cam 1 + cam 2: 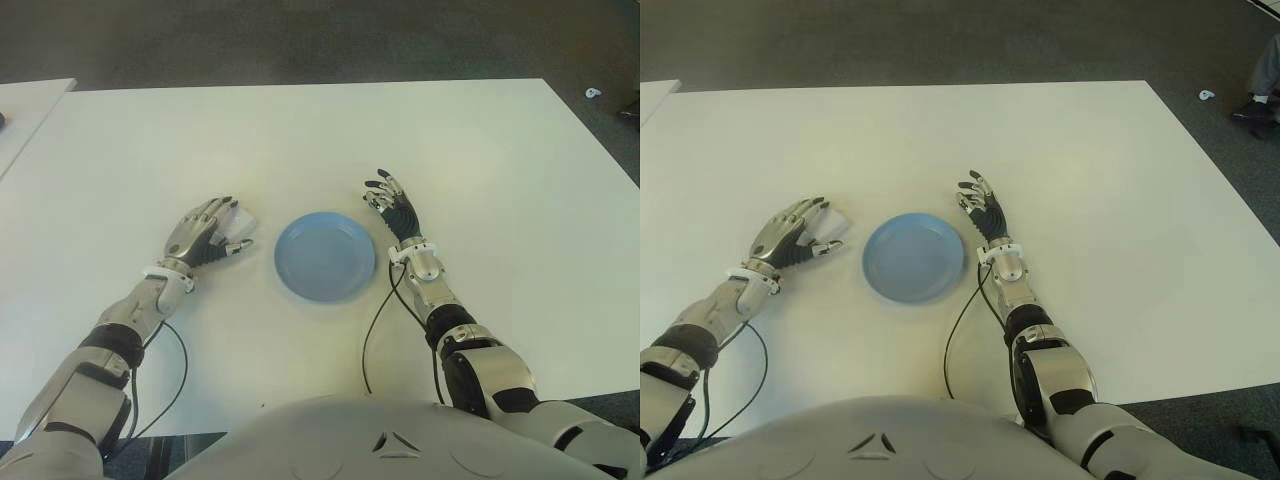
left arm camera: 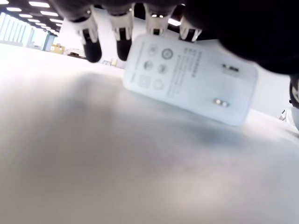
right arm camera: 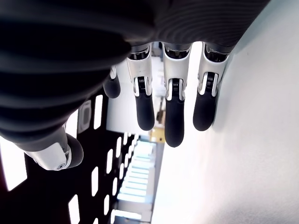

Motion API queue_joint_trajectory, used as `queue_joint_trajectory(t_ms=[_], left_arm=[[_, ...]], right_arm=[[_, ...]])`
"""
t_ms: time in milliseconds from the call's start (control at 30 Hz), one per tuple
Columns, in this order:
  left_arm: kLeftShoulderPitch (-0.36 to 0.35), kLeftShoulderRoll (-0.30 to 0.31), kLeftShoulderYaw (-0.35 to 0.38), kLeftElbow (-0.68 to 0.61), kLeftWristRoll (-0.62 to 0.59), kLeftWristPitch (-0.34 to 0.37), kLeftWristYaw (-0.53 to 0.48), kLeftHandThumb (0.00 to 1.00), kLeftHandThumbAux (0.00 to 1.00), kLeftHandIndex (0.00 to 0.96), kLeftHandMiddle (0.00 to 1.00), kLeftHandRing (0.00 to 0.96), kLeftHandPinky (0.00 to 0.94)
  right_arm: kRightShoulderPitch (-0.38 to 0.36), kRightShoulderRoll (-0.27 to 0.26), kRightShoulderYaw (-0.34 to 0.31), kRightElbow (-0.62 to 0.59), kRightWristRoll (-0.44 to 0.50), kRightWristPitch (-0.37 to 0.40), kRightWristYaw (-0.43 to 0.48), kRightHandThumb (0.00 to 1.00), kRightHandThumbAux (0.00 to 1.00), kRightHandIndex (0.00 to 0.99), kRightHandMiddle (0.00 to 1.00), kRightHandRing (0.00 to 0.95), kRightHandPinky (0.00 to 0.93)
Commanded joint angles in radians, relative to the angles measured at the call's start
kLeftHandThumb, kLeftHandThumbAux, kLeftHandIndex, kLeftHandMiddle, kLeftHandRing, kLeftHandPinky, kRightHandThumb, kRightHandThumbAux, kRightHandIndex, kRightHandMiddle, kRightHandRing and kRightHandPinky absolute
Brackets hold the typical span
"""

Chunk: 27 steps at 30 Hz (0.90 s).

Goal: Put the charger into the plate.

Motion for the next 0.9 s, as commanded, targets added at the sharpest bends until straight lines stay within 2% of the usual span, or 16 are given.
queue_joint_trajectory(t_ms=[33, 467, 900], left_arm=[[0.025, -0.001, 0.017, -0.045, 0.012, 0.013, 0.022, 0.182, 0.221, 0.000, 0.000, 0.000, 0.001], [0.047, 0.003, 0.042, -0.134, 0.011, 0.036, -0.014, 0.196, 0.207, 0.000, 0.000, 0.000, 0.000], [0.039, -0.028, 0.038, -0.208, 0.023, 0.072, -0.049, 0.208, 0.236, 0.000, 0.000, 0.000, 0.001]], right_arm=[[0.093, 0.001, 0.013, 0.082, -0.016, 0.069, -0.004, 0.115, 0.504, 0.000, 0.250, 0.329, 0.316], [0.092, -0.002, 0.026, 0.085, -0.022, 0.068, -0.014, 0.114, 0.517, 0.000, 0.257, 0.313, 0.266], [0.093, -0.007, 0.046, 0.081, -0.037, 0.064, -0.031, 0.111, 0.536, 0.000, 0.247, 0.299, 0.266]])
